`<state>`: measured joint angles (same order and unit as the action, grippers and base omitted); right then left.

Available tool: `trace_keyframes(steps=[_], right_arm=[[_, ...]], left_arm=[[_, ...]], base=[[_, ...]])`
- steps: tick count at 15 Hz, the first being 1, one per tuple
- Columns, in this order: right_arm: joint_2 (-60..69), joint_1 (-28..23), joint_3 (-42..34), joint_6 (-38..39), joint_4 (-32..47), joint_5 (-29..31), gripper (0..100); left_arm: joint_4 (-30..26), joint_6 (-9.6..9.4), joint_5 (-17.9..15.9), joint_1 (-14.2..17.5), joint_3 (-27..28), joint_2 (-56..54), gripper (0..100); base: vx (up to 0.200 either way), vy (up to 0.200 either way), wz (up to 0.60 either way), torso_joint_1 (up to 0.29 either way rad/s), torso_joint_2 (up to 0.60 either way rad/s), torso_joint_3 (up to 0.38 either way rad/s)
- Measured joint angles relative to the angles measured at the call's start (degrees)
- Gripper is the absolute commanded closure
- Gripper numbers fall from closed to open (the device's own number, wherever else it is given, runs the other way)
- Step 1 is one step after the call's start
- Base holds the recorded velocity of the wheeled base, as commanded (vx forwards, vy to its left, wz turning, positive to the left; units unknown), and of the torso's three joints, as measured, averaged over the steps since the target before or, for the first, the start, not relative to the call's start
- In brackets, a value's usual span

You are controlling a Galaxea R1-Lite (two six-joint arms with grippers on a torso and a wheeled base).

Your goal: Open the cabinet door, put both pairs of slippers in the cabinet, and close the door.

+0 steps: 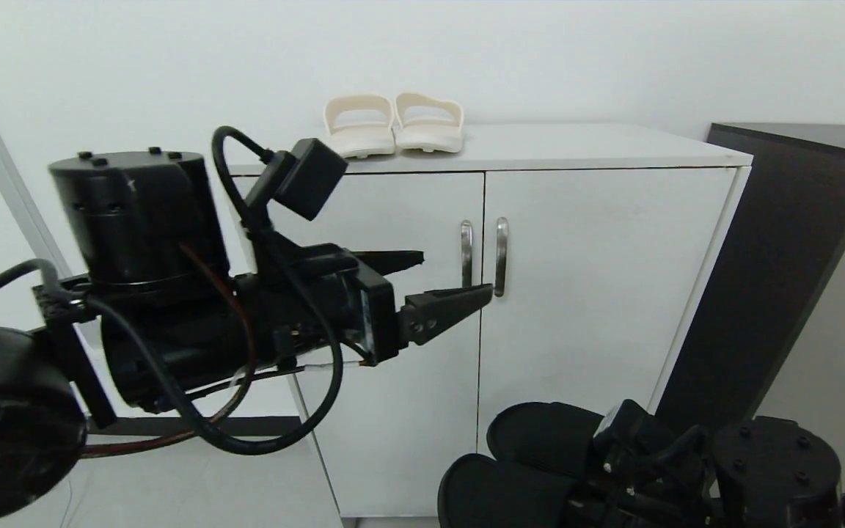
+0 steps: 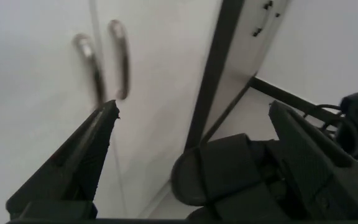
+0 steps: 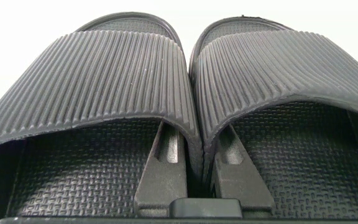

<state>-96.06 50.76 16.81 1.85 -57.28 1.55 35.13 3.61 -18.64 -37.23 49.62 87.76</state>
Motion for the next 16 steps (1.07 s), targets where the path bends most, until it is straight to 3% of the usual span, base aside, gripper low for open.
trace_keyframes(steps=[4, 7, 9, 11, 16], right_arm=[[-0.41, 0.26, -0.24, 0.06, -0.06, -0.05, 100], [-0.73, 0.28, -0.35, 0.13, -0.09, -0.05, 100], [-0.99, 0.28, -0.39, 0.11, -0.09, -0.05, 100], [-1.23, 0.28, -0.37, 0.11, -0.09, -0.07, 100], [-1.73, 0.28, -0.28, 0.13, -0.06, -0.10, 100]], left_arm=[[-0.11, 3.08, -0.93, -2.35, 8.40, 7.67, 0], [-0.38, 9.63, -4.46, -2.90, 14.02, 12.15, 0], [-0.56, 12.90, -7.50, -2.88, 15.40, 13.57, 0], [-1.15, 13.79, -6.70, -2.46, 15.93, 14.58, 0], [-3.61, 13.52, 1.76, -2.16, 18.49, 17.26, 0]], base=[[0.000, 0.000, 0.00, 0.000, 0.00, 0.000], [0.000, 0.000, 0.00, 0.000, 0.00, 0.000], [0.000, 0.000, 0.00, 0.000, 0.00, 0.000], [0.000, 0.000, 0.00, 0.000, 0.00, 0.000], [0.000, 0.000, 0.00, 0.000, 0.00, 0.000]])
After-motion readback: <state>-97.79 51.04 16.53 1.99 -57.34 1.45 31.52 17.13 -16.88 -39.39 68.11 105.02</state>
